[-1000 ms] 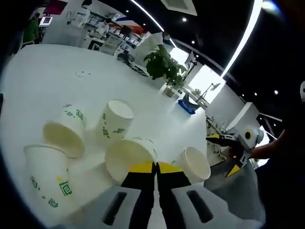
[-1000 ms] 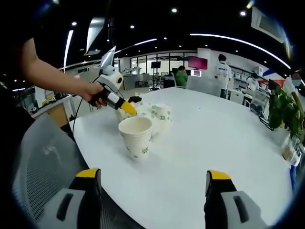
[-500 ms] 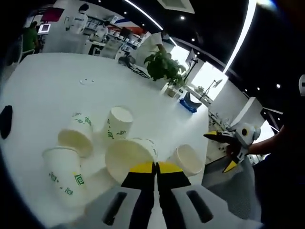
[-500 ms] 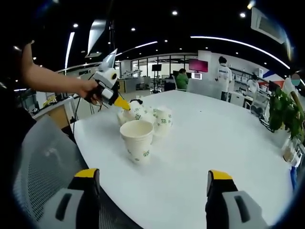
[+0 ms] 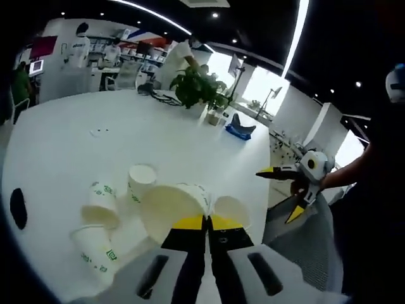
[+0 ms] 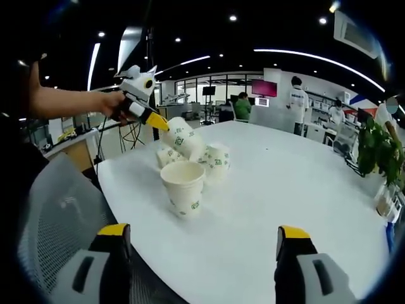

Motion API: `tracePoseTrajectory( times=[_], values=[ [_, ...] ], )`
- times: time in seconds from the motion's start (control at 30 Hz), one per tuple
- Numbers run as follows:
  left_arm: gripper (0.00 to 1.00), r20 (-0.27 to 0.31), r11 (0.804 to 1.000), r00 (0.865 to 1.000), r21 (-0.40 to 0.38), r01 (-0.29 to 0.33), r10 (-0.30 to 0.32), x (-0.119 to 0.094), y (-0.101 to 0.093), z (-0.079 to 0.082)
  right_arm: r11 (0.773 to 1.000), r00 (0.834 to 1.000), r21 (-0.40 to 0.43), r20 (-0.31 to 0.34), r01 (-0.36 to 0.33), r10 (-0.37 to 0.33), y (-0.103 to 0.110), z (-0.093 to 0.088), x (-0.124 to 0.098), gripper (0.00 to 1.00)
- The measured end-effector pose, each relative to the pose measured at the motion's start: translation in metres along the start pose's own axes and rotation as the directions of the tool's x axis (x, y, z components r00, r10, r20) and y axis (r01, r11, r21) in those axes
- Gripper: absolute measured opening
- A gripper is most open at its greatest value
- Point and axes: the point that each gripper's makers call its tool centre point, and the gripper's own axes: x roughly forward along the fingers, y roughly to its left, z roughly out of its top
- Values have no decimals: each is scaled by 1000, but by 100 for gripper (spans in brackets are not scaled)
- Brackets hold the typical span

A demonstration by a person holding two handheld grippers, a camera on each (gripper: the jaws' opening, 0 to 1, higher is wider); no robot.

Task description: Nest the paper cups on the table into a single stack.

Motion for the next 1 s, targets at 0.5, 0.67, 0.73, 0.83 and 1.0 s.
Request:
tracePoseTrajectory(
  times=[0.5,0.67,0.73,0.83,1.0],
  values=[
    [0,-152,988,988,152,-11,35,-7,-18,3,1000,1000,-4,17,-8,8,2,3,0,100],
    [0,-226,979,973,204,1,46,-6,-25,-2,1000,1000,-6,15,-10,10,2,3,0,100],
    [0,-247,974,968,228,9,49,-5,-28,-2,1000,1000,-8,12,-10,11,3,3,0,100],
    [0,-266,970,963,243,13,54,-3,-31,-1,1000,1000,-9,11,-10,10,2,3,0,100],
    [0,-301,958,953,283,45,44,4,-53,-1,1000,1000,-8,8,-7,7,1,1,0,100]
  ],
)
